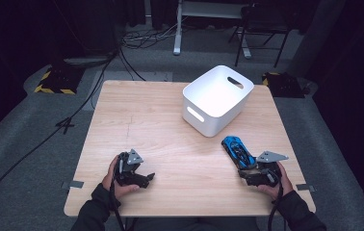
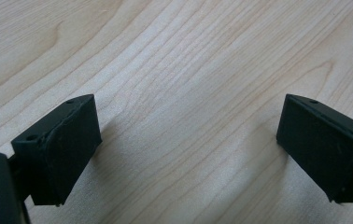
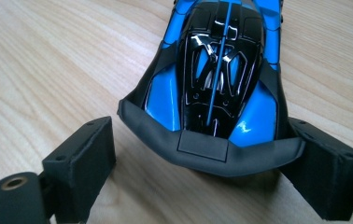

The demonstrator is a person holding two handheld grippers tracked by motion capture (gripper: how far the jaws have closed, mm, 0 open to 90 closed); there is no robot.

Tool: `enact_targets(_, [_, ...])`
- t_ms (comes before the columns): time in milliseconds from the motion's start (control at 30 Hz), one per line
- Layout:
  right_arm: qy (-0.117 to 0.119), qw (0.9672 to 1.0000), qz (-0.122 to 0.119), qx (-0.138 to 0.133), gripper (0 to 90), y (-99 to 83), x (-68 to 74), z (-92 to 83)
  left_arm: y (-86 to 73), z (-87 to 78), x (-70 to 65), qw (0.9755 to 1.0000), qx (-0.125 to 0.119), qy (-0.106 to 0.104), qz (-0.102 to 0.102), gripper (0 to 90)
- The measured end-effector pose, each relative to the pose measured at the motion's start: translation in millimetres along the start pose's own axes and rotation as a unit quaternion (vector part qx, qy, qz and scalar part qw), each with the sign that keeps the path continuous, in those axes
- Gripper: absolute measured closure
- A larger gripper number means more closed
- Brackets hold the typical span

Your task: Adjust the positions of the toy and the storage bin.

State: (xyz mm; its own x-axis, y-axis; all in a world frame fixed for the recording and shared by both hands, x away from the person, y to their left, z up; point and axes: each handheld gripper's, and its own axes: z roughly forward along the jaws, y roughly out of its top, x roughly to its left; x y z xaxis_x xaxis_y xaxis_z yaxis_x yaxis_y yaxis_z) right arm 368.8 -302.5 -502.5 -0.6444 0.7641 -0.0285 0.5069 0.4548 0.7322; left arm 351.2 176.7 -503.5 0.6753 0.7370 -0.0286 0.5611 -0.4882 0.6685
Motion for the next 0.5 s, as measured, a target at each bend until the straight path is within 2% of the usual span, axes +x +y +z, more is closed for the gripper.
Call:
enact_targets(267, [-0.009,0.9998,0.017,0.001,13.5,5.4,0.0,6.2,0.0,0.0,0.0,1.0,0.0,0.0,0.0,6.6])
enact_targets(500, [-0.016,0.9997,0.019,0.002,11.6,8.7,0.3,9.8,0.5,-0.4,1.1,1.0,0.001,0.001,0.006,6.5])
